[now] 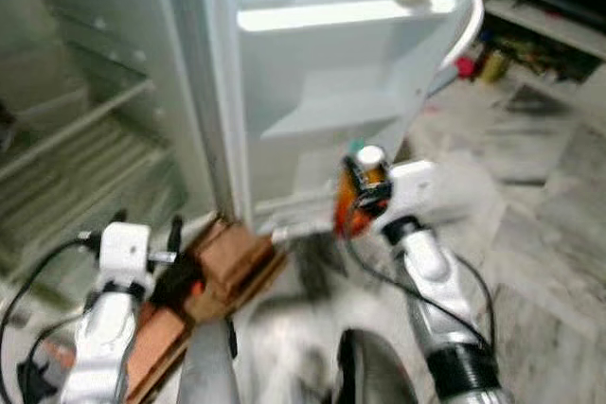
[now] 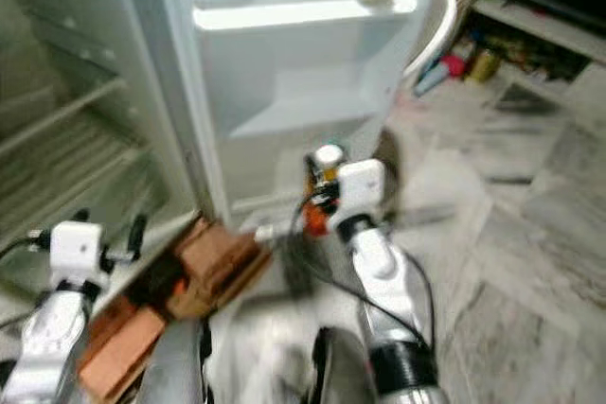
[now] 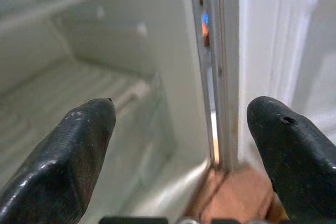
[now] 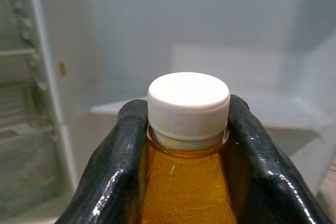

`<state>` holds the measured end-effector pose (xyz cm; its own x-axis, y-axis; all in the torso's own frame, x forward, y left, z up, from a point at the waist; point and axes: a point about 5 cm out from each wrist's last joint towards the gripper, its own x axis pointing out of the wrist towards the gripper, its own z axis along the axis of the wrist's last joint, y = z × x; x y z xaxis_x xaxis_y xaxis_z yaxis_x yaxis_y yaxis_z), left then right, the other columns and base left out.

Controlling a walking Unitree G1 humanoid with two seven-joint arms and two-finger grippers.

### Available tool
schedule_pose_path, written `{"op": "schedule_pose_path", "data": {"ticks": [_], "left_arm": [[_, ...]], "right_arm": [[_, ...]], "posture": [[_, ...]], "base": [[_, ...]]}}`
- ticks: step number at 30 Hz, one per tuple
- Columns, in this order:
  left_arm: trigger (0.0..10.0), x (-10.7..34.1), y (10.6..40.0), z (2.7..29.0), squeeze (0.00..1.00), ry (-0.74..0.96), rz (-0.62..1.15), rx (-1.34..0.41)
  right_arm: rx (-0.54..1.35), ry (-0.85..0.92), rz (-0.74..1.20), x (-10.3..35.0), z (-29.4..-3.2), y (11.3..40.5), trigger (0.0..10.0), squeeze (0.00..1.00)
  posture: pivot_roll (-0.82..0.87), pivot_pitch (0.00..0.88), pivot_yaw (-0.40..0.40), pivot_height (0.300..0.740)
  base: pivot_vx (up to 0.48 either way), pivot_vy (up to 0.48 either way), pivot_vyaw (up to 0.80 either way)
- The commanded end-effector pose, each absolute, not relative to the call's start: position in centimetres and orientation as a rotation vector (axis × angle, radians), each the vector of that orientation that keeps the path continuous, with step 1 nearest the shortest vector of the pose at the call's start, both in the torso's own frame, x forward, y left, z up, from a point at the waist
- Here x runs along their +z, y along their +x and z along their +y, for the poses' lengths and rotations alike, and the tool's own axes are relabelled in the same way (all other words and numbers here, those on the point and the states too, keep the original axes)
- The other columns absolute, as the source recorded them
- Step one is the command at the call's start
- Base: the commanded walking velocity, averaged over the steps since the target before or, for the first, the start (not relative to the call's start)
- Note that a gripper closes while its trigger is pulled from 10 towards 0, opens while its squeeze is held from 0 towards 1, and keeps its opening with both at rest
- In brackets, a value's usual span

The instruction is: Restocking fridge

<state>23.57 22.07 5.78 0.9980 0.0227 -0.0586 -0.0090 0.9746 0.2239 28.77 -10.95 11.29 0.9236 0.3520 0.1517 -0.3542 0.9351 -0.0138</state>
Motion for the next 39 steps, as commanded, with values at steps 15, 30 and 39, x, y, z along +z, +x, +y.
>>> {"op": "schedule_pose_path", "data": {"ticks": [15,30,39], "left_arm": [[10.0,5.3,23.5,20.9,0.0,0.213,0.073,-0.017],[10.0,5.4,22.9,21.0,0.0,0.206,0.074,-0.02],[10.0,5.0,20.3,22.4,0.0,0.233,0.121,0.009]], "right_arm": [[0.352,-0.021,-0.17,11.6,-12.1,28.7,10.0,0.0],[0.362,-0.021,-0.138,10.9,-12.0,28.6,10.0,0.0],[0.366,-0.053,-0.096,10.1,-12.2,28.9,10.0,0.0]], "posture": [[0.09,0.044,-0.049,0.615],[0.11,0.077,-0.061,0.615],[0.14,0.155,-0.09,0.561]], "base": [[0.321,0.0,0.42],[0.157,0.0,0.0],[0.0,0.0,0.0]]}}
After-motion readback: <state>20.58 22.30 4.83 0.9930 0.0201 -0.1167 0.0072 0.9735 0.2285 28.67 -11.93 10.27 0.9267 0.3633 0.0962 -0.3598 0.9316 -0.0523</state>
